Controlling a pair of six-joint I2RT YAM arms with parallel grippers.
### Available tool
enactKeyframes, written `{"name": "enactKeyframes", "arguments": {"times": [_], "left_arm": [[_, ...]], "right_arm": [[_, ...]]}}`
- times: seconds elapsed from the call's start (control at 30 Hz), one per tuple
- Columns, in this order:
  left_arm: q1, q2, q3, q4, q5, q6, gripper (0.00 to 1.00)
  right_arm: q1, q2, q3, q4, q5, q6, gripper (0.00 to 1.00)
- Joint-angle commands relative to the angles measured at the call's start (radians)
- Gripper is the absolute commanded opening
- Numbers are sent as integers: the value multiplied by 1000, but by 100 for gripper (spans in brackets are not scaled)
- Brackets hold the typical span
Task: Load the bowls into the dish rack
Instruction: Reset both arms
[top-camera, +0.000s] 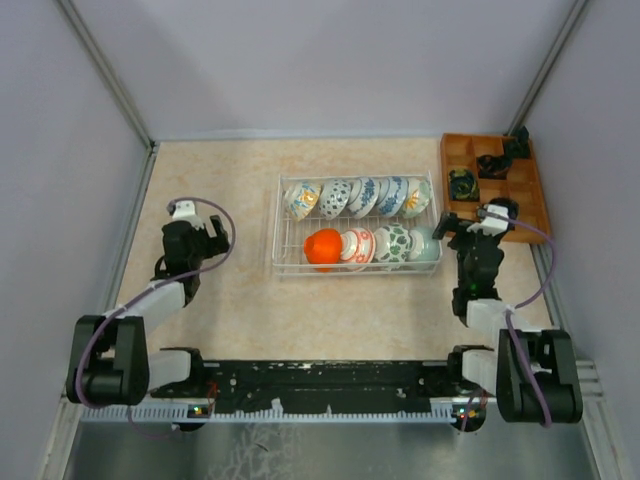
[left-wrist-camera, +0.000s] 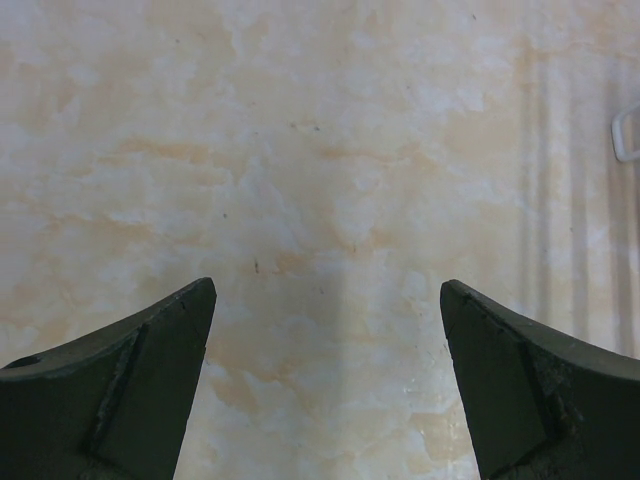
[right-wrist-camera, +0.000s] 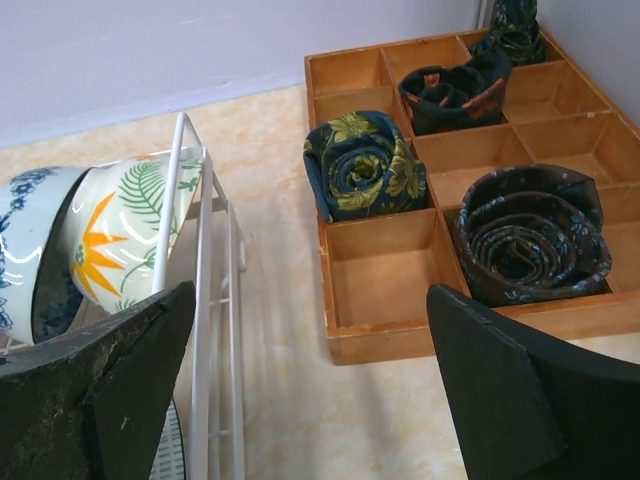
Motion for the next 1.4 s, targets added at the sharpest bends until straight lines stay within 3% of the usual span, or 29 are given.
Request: {"name": "enactKeyframes", "arguments": {"times": [0.0,0.23,0.33,0.43,0.53,0.63,0.8,1.13,1.27,1.33,1.37], "left_arm": [[20,20,-25,151,-11,48,100],[42,85,-91,351,-23,106,100],[48,154,-134,525,-29,147,100],[58,210,-81,481,43,178,99],[66,237,-64,507,67,185,99],[74,259,-42,499,99,189,99],[75,230,-86,548,133,195,99],[81,159,-147,576,132,163,99],[101,109,-302,831,100,99,99],[102,143,-423,1053,50,47,100],[102,208,-484,1242,44,40,100]], "right_arm": [[9,75,-61,117,-41,-40,99],[10,143,-99,260,-71,-81,99],[10,234,-148,451,-76,-91,99],[10,365,-202,708,-100,-101,99],[9,311,-184,588,-116,-109,99],[10,337,-178,619,-164,-127,99],[10,329,-138,530,-310,-184,99],[10,331,-137,530,-314,-182,99],[10,331,-138,535,-311,-182,99],[10,331,-140,536,-310,-183,99],[10,331,-140,536,-310,-183,99]]}}
